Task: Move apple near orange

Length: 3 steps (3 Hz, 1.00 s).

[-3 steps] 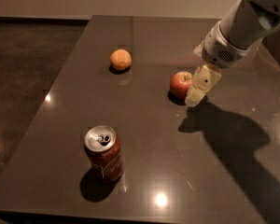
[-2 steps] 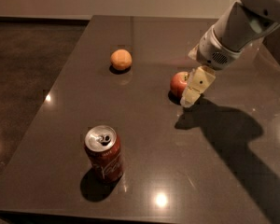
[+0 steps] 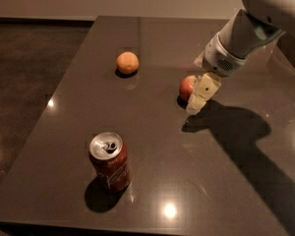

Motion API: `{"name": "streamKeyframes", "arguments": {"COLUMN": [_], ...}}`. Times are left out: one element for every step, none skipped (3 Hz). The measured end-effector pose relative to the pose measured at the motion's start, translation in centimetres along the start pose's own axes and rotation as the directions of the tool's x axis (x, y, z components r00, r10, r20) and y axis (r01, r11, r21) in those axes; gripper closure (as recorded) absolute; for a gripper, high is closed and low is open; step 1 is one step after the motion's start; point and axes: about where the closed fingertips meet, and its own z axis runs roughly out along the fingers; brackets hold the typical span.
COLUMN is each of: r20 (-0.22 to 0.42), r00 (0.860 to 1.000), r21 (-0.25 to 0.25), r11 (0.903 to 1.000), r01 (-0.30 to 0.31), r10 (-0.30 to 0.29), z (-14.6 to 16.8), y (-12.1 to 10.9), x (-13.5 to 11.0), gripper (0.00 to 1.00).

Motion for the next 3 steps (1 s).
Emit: {"name": "streamKeyframes", "arguments": {"r20": [-0.008,-0.009,-0.014], "r00": [1.000,1.000,1.000], "r21": [-0.017,-0.029,-0.041], "r11": [0.9999,0.9995,0.9989], "r01": [0.002,0.009,0.021], "r10": [-0.002,-0.009,-0.022], "z": [0.58,0.79,0.84], "y": [-0.17,-0.17,-0.16], "x": [-0.02,-0.30,-0.84], "gripper": [0.17,0.39,0.64]}}
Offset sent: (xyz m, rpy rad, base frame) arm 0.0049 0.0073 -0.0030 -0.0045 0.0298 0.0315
